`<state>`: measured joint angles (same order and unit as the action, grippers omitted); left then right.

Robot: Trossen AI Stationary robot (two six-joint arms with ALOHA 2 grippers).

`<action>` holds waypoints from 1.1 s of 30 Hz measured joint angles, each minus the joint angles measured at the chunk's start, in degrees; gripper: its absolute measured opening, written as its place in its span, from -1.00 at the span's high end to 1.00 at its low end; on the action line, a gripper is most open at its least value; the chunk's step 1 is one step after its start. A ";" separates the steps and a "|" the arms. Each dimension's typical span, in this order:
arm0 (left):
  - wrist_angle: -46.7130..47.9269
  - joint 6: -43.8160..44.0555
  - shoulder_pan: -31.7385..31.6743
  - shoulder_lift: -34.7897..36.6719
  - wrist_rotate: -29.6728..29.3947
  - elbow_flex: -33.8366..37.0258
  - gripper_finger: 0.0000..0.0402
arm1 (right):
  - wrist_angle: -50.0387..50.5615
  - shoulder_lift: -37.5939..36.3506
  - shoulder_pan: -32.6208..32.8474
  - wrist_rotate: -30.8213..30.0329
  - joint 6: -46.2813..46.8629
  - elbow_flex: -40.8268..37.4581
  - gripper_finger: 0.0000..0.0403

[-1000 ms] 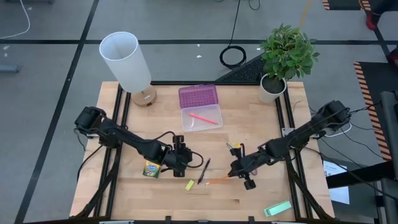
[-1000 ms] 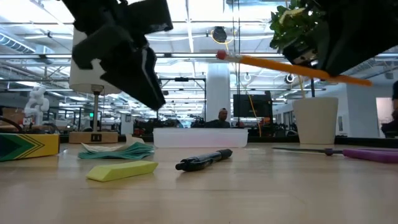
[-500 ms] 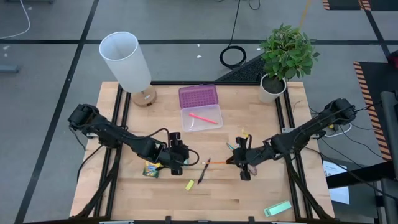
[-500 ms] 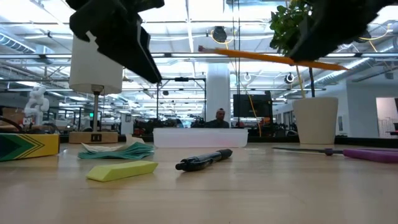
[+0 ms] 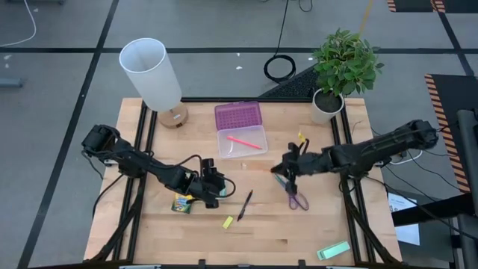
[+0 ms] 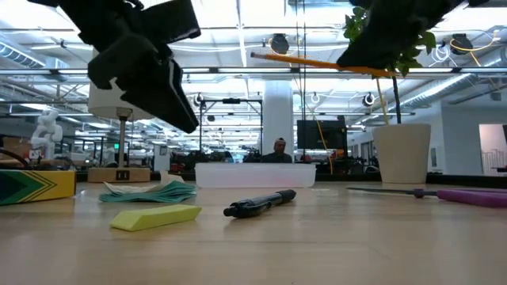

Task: Pack school essentials
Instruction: Put the orange pencil into the purple supply box

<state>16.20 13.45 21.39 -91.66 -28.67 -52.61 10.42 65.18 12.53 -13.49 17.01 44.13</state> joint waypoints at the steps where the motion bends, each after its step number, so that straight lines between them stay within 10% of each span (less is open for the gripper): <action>1: -0.78 -0.38 0.01 0.00 0.04 0.01 -0.08 | 0.65 -0.12 -1.46 0.01 -0.68 0.49 0.93; 15: -6.14 -2.88 0.50 -0.02 3.23 0.01 -0.08 | 6.70 4.50 -19.69 3.31 -13.75 13.24 0.94; 33: -10.41 -5.44 0.50 -0.04 5.22 0.01 -0.08 | 6.60 27.93 -32.13 18.30 -21.74 24.95 0.94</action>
<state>5.79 8.01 21.89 -91.70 -23.44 -52.60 17.02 93.11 -19.60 4.81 -4.73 69.08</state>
